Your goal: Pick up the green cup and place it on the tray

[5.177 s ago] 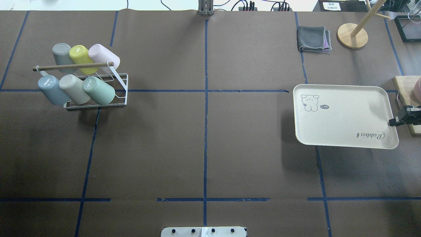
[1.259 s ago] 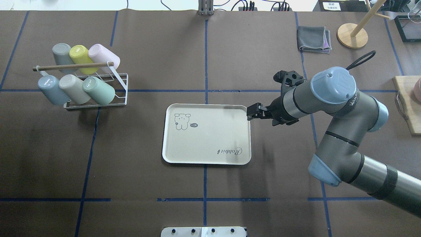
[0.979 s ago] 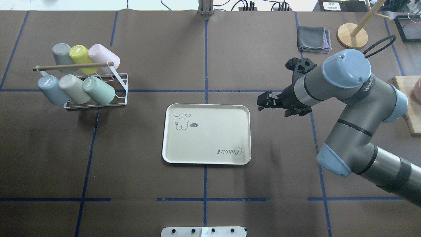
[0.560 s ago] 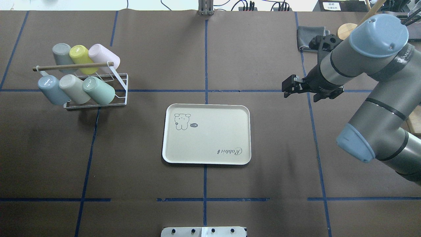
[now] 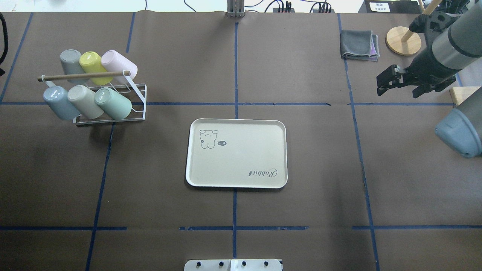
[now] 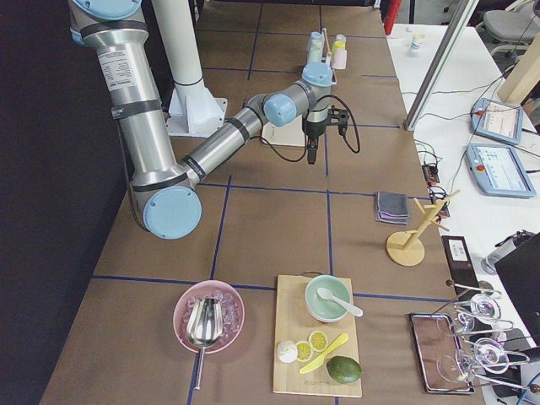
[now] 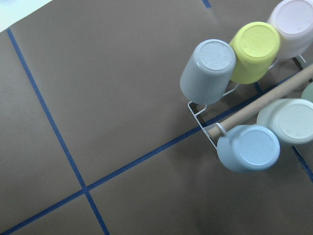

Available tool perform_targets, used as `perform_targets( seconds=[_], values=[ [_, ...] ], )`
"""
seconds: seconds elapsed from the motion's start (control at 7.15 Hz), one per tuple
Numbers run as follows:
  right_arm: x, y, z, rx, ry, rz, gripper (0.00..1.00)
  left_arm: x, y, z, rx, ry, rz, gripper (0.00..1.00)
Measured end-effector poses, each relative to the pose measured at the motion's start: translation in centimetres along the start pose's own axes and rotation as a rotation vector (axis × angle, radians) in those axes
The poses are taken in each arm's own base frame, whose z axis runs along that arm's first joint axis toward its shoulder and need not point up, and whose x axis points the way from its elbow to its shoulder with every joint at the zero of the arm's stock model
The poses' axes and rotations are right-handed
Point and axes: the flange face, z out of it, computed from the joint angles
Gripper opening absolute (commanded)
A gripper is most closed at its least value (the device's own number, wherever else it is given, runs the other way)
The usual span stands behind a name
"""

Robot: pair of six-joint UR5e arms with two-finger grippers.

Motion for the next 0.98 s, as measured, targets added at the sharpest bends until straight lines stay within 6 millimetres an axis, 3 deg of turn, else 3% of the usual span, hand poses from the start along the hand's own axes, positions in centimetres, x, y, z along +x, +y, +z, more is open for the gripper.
perform_targets(
  seconds=[0.56, 0.84, 0.98],
  values=[
    [13.3, 0.1, 0.8, -0.037, 0.088, -0.104, 1.00, 5.0, -4.3, -3.6, 0.090, -0.035, 0.126, 1.00],
    [17.9, 0.7, 0.9, -0.061, 0.086, -0.113, 1.00, 11.5, -5.5, -2.3, 0.050, -0.241, 0.346, 1.00],
    [18.9, 0.8, 0.7, -0.063, 0.081, -0.113, 1.00, 15.0, -5.6, -1.2, 0.006, -0.355, 0.457, 1.00]
  ],
)
